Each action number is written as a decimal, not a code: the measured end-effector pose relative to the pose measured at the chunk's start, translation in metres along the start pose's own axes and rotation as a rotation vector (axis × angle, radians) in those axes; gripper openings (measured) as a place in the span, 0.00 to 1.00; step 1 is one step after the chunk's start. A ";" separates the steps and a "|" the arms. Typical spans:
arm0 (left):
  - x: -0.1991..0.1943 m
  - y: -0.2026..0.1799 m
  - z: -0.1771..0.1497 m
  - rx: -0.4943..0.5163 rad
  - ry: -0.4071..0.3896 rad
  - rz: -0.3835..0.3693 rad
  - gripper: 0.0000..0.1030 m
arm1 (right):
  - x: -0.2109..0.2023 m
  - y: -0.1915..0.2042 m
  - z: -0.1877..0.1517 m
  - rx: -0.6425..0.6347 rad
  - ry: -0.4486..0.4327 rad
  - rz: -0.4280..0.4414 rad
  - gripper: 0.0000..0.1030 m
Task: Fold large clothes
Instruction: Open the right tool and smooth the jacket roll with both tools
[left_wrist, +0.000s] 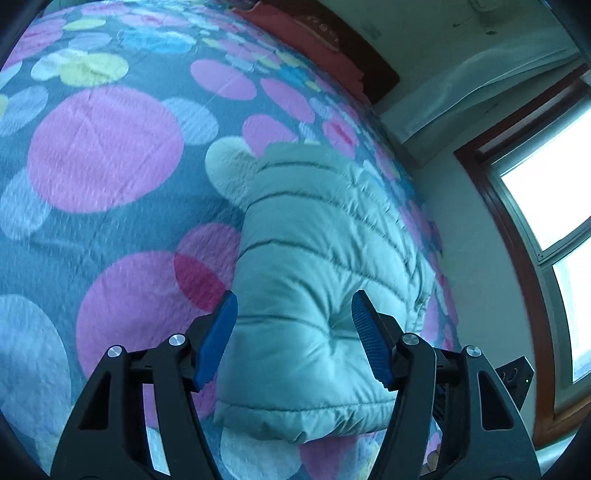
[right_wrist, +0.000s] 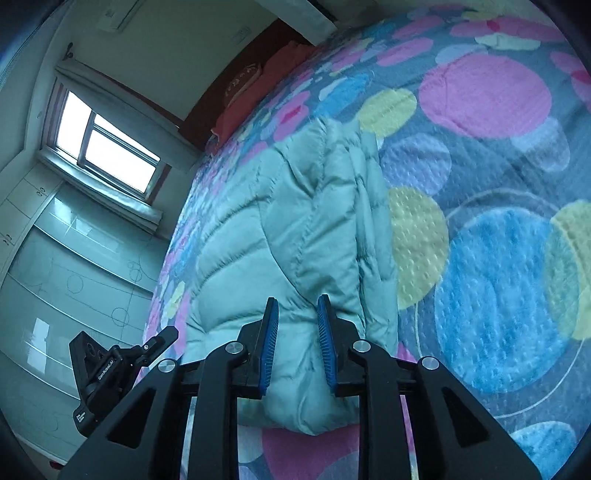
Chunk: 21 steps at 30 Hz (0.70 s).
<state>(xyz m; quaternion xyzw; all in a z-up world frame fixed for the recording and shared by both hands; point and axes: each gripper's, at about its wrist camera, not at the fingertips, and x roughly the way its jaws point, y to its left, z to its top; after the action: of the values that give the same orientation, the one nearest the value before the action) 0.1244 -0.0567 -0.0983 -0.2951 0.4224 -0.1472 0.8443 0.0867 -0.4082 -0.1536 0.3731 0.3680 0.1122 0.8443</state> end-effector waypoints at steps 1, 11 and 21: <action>0.000 -0.007 0.007 0.019 -0.015 -0.023 0.62 | -0.003 0.003 0.008 -0.008 -0.013 0.009 0.23; 0.061 -0.020 0.039 0.011 0.032 -0.025 0.61 | 0.046 0.005 0.067 -0.055 0.004 0.003 0.23; 0.093 -0.036 0.026 0.175 0.049 0.126 0.61 | 0.081 -0.033 0.056 0.019 0.039 -0.033 0.16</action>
<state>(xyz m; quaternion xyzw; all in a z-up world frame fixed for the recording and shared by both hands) 0.2008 -0.1218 -0.1217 -0.1894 0.4463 -0.1373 0.8638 0.1805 -0.4246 -0.1952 0.3726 0.3914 0.1020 0.8352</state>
